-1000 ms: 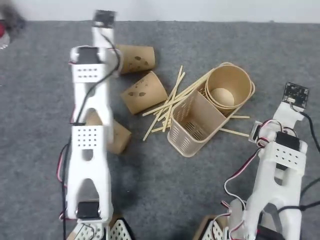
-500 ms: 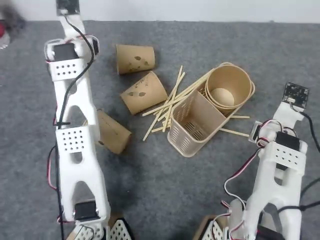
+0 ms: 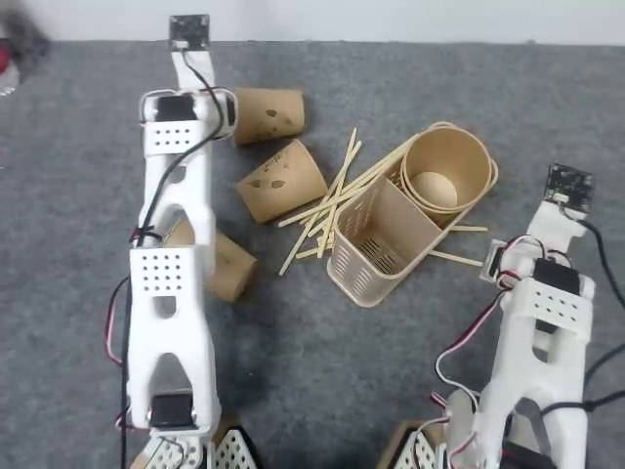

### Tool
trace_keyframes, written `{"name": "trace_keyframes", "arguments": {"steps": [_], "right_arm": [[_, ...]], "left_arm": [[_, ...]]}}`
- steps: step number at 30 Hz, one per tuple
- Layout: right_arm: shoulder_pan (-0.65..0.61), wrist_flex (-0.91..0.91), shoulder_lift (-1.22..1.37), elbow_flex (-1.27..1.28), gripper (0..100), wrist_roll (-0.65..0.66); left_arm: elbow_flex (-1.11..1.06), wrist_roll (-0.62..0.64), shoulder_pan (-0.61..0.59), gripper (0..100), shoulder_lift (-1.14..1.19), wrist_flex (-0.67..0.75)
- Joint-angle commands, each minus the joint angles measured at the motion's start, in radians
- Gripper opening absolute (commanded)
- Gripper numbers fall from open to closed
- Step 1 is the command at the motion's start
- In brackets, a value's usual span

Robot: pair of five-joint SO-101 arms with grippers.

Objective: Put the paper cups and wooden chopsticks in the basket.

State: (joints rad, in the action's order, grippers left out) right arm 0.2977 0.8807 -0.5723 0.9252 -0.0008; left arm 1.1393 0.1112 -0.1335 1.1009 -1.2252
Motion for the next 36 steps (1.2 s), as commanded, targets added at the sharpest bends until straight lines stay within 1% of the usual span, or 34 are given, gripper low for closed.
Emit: {"name": "trace_keyframes", "arguments": {"steps": [1, 5, 9, 13, 16, 19, 21, 24, 31, 36], "right_arm": [[-0.012, -0.019, -0.033, -0.008, 24.2, -0.005], [-0.012, -0.019, -0.033, -0.008, 24.2, -0.005], [-0.012, -0.019, -0.033, -0.008, 24.2, -0.005], [-0.012, -0.019, -0.033, -0.008, 24.2, -0.005], [-0.012, -0.019, -0.033, -0.008, 24.2, -0.005], [-0.012, -0.019, -0.033, -0.006, 24.2, -0.005], [-0.012, -0.019, -0.033, -0.006, 24.2, -0.005], [-0.012, -0.019, -0.033, -0.006, 24.2, -0.005], [-0.012, -0.019, -0.033, -0.006, 24.2, -0.005], [-0.012, -0.019, -0.033, -0.006, 24.2, -0.005]], "left_arm": [[0.012, 0.048, 0.048, 9, -0.02, 0.043], [0.035, 0.051, 0.072, 9, -0.038, 0.038], [0.12, 0.051, 0.1, 9, -0.054, 0.018], [0.186, 0.051, 0.135, 9, -0.054, 0.028], [0.2, 0.051, 0.16, 9, -0.054, 0.081], [0.165, 0.048, 0.175, 9, -0.054, 0.143], [0.14, 0.046, 0.184, 9, -0.054, 0.158], [0.119, 0.046, 0.187, 11, -0.054, 0.153], [0.131, 0.049, 0.187, 12, -0.063, 0.149], [0.179, 0.051, 0.18, 12, -0.057, 0.101]]}}
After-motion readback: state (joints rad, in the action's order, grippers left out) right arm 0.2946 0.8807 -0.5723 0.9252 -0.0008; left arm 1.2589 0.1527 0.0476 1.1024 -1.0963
